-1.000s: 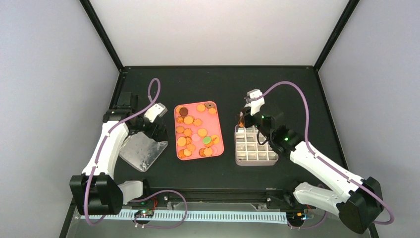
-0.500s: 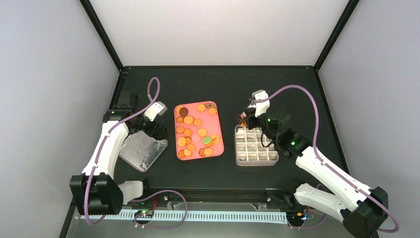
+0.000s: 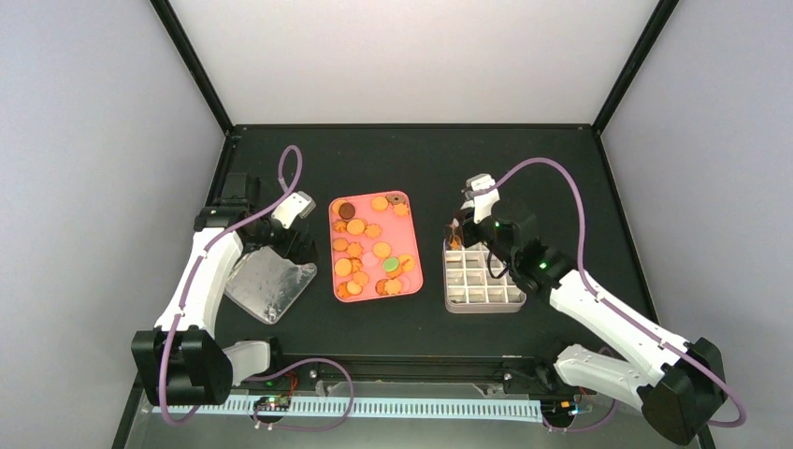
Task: Pack the cookies
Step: Place the fake cookies in the empty pocket of the box.
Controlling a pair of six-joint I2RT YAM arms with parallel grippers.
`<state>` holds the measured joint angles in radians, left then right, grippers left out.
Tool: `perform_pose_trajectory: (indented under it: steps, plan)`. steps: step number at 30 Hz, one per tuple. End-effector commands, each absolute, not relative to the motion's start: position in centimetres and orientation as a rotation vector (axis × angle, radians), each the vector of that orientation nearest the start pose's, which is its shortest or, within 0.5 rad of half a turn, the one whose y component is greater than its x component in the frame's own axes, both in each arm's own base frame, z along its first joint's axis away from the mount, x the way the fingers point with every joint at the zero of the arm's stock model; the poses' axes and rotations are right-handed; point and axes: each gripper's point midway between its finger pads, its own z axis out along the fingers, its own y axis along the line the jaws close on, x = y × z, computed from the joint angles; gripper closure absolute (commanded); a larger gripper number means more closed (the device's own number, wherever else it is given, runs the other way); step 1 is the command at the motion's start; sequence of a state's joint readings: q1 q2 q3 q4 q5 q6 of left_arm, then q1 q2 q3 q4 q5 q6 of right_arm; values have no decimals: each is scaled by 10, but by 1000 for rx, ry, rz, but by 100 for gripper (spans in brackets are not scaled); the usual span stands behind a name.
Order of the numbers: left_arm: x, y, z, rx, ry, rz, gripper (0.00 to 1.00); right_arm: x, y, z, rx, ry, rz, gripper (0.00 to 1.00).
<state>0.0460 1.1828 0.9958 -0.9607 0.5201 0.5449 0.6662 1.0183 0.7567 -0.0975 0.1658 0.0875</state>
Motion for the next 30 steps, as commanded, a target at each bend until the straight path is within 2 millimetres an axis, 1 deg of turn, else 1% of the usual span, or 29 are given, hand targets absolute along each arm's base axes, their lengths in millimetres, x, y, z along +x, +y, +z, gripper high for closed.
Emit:
perform_pose_trajectory:
  steps: [1,12,18,21,24,27,30]
  plan:
    - [271,-73,175,772,2407,-490,2,304,202,262,-426,1835,366,80]
    - [269,-75,175,771,2408,-505,2,303,201,280,-435,1806,361,73]
    - [269,-76,175,770,2408,-515,2,298,205,295,-458,1781,396,74]
    - [270,-75,176,766,2405,-511,2,290,215,307,-503,1755,468,75]
    - [271,-75,178,763,2404,-505,2,280,228,316,-535,1740,551,75]
    - [271,-74,180,764,2404,-499,2,268,246,315,-572,1732,598,75]
    - [271,-73,181,768,2404,-486,2,256,270,310,-621,1735,644,75]
